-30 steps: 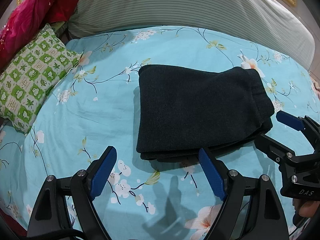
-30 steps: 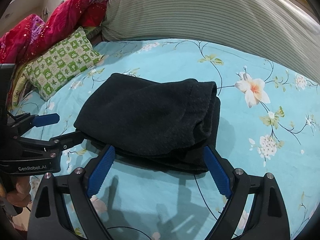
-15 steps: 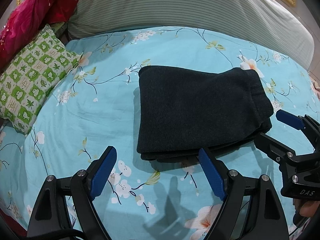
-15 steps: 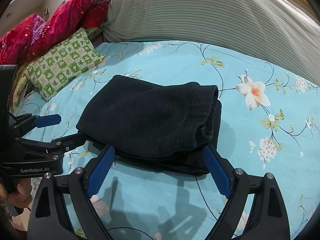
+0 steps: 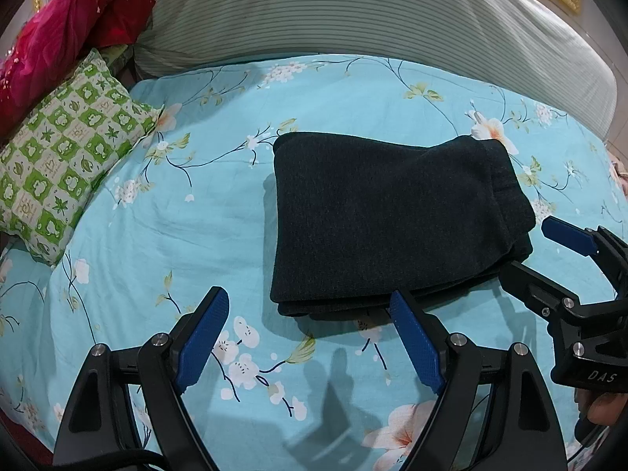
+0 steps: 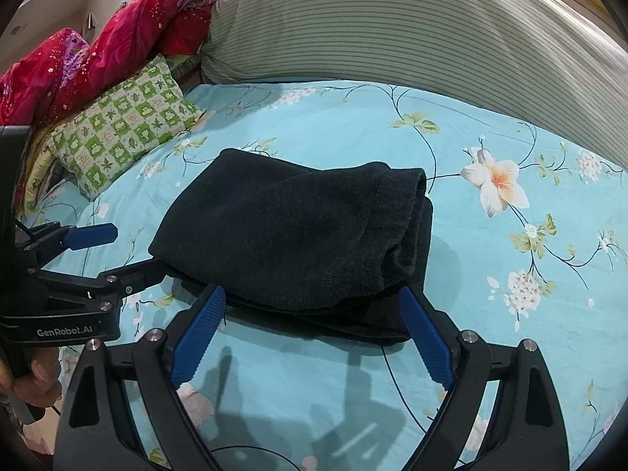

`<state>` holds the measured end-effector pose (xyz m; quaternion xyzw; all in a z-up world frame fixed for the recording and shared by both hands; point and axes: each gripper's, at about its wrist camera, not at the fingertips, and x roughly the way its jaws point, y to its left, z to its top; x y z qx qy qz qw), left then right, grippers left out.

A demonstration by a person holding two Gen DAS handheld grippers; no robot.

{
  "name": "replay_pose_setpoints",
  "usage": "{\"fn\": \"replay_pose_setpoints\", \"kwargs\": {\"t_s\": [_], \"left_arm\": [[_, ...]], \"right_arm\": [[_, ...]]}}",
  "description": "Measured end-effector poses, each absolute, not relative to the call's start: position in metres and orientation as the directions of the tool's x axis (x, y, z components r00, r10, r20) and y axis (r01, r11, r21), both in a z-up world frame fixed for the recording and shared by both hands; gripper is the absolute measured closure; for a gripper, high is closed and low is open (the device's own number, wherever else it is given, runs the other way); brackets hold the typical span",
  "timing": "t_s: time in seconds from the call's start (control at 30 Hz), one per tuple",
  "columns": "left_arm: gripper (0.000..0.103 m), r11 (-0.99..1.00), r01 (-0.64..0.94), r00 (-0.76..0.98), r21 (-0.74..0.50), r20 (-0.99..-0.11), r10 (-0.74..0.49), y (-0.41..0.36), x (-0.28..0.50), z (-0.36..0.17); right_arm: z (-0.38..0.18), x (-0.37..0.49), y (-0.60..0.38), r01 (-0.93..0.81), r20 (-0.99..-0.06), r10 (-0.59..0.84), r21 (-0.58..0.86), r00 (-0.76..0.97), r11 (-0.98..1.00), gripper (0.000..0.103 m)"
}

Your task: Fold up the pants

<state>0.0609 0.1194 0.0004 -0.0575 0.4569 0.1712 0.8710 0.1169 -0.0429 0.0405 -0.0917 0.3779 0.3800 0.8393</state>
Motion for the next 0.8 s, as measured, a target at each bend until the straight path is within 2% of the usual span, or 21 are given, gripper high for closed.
{"fn": "replay_pose_setpoints", "kwargs": {"t_s": [0.8], "left_arm": [[0.018, 0.937, -0.346, 0.535, 0.052, -0.810, 0.242, 0.1203, 0.0656, 0.0083]], "right_arm": [[0.0497, 0.1224, -0.0458, -0.710, -0.687, 0.583, 0.139, 0.433, 0.691, 0.013]]}}
